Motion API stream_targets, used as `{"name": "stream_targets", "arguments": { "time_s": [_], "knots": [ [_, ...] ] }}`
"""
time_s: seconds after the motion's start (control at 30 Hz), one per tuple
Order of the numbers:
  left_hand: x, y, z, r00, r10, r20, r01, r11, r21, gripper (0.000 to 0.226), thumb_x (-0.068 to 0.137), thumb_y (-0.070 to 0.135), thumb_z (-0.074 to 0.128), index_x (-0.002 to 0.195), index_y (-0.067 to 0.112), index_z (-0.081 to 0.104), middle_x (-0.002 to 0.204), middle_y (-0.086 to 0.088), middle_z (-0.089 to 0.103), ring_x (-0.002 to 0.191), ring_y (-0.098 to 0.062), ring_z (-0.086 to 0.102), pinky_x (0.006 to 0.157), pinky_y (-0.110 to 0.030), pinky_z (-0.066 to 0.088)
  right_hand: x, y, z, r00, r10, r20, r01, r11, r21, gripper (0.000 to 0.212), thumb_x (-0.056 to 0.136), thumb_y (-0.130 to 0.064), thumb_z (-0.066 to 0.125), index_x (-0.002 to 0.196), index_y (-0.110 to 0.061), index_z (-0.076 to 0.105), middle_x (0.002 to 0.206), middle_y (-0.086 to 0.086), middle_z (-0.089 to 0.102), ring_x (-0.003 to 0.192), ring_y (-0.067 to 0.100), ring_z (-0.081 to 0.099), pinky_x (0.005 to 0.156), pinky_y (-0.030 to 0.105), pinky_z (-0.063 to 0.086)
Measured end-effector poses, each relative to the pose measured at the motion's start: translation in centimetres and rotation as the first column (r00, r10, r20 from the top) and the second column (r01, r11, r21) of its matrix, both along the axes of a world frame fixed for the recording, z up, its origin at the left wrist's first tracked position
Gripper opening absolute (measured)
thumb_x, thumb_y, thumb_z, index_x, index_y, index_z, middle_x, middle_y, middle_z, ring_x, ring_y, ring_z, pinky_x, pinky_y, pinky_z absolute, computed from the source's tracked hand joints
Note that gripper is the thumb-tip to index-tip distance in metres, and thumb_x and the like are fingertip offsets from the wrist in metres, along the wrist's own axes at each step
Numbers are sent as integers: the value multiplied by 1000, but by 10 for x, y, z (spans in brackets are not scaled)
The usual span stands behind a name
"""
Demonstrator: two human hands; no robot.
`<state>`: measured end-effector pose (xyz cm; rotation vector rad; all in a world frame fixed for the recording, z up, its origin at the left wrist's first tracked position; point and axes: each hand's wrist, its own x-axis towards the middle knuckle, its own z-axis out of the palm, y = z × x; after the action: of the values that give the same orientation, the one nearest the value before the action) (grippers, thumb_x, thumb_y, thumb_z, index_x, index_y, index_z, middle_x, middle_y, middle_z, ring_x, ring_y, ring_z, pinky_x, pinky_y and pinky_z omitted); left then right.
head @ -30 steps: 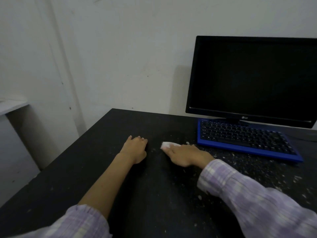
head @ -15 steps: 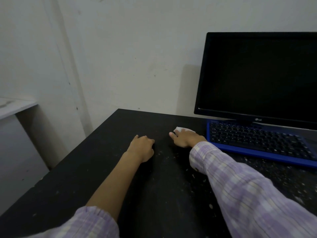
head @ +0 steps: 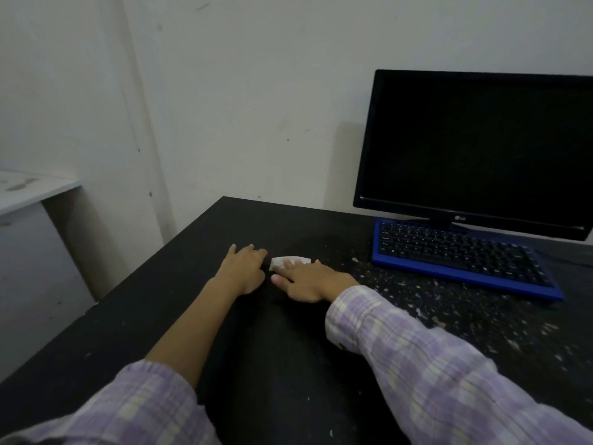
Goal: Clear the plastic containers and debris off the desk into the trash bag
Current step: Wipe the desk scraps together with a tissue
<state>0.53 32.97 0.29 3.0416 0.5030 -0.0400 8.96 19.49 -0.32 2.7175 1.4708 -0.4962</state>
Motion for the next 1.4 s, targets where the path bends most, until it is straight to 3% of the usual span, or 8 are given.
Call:
{"name": "stream_targets", "arguments": {
  "time_s": [0.37,0.7,0.83,0.97,1.13,1.27,1.4],
  "knots": [
    [-93,-23,-3,1000,20,-24,-20,1000,15,56,93,15,41,147,14,26,155,-6,26,146,-21,10,118,-48,4,-94,-53,2,993,118,21,-118,993,-12,54,99,-53,13,150,-35,11,160,0,4,147,25,8,115,54,0],
    [-108,-74,-1,995,-95,0,95,995,38,56,93,13,39,148,14,26,156,-4,25,146,-20,11,119,-49,4,-166,-139,3,976,216,-10,-215,975,52,52,99,-51,14,149,-36,13,160,-6,5,147,14,6,114,53,-4],
    [-104,-94,-5,988,-151,7,150,985,89,49,100,23,32,147,14,27,156,-4,25,146,-20,11,118,-49,5,-167,-183,-4,995,102,14,-102,994,40,52,98,-53,10,149,-40,13,159,-12,7,146,9,8,115,51,-6],
    [-93,-113,-5,978,-210,0,209,971,120,48,101,26,28,147,14,27,156,-3,25,146,-20,10,118,-48,4,-152,-202,0,991,-115,66,114,993,19,52,99,-50,8,149,-39,13,160,-8,9,146,18,15,115,55,-5],
    [-78,-138,-5,950,-312,27,308,946,100,46,101,23,30,146,13,30,154,-3,29,146,-20,12,117,-47,5,-178,-196,-4,996,-54,64,46,992,115,51,101,-46,14,149,-32,18,159,-3,12,147,17,8,113,59,-3],
    [-66,-153,-8,931,-364,12,363,929,68,46,101,23,30,147,14,29,155,-2,27,146,-19,10,117,-47,3,-203,-219,-3,1000,25,9,-27,986,164,48,101,-46,16,148,-38,21,158,-12,13,145,5,5,114,52,-4],
    [-52,-164,-13,919,-394,4,393,918,58,47,101,23,29,147,14,28,155,-3,26,146,-20,10,118,-48,4,-201,-263,-2,982,-179,66,172,980,100,49,98,-53,13,147,-44,17,158,-15,14,144,7,16,115,51,-2]
  ]
}}
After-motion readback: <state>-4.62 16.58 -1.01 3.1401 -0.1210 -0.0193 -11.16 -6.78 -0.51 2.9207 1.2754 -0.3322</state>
